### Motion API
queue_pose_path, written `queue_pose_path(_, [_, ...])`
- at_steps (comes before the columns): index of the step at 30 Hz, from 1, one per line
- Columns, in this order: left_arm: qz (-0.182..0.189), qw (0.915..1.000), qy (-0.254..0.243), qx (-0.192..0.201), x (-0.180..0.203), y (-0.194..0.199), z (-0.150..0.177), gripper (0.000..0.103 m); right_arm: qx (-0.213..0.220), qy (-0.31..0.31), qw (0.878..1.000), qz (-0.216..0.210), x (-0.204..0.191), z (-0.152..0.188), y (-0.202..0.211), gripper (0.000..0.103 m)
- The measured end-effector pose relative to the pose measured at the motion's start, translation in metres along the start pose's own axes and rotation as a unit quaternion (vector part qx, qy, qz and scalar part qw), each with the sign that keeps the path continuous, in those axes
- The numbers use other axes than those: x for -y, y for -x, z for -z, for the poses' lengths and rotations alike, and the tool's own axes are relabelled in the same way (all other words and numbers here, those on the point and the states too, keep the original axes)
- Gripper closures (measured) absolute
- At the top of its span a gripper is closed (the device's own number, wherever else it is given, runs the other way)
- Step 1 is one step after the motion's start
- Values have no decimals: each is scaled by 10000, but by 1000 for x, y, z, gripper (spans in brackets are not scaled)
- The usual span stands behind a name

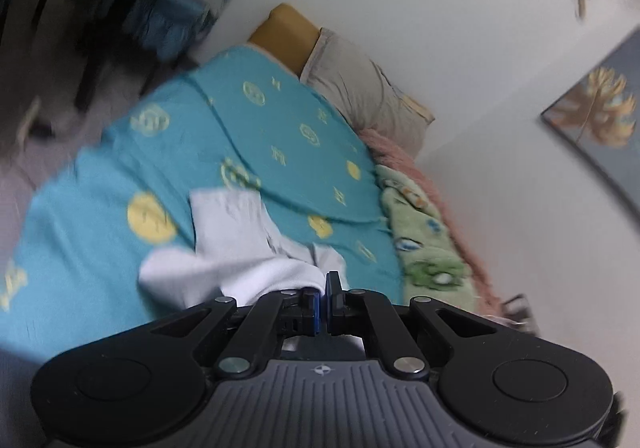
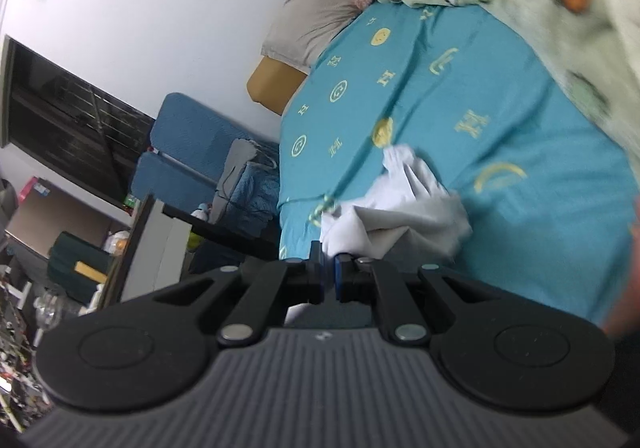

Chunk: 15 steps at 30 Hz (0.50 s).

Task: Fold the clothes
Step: 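Lift the held edge with both grippers and fold it over the shirt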

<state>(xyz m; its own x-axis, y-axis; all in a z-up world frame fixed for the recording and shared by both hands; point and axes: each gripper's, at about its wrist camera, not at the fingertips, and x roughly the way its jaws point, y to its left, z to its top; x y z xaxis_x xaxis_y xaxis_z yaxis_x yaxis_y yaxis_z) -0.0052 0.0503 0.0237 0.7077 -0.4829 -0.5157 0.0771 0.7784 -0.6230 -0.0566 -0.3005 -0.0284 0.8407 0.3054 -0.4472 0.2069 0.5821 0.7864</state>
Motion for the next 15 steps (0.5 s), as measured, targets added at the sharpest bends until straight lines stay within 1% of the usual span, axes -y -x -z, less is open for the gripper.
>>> queue_pose_path(1, [-117, 9998, -189, 18, 8, -13, -10, 99, 11, 29, 10000, 90, -5, -9, -13, 95])
queue_pose_path(2, [-221, 9994, -268, 18, 13, -28, -19, 99, 16, 72, 9998, 162, -8, -19, -28, 95])
queue_pose_path(5, [-512, 9982, -316, 3, 21, -75, -45, 99, 40, 49, 9990, 447, -13, -44, -71, 94])
queue_pose_path(9, [-858, 9947, -556, -79, 17, -136, -62, 99, 40, 5, 9969, 786, -5, -66, -125, 94])
queue_pose_path(12, [-940, 9935, -624, -177, -1, -178, -64, 99, -52, -96, 9960, 891, 13, -73, -158, 93])
queue_pose_path(15, [-840, 9949, -531, -197, -26, -211, -63, 97, -276, 89, 9955, 902, 27, -77, -186, 93])
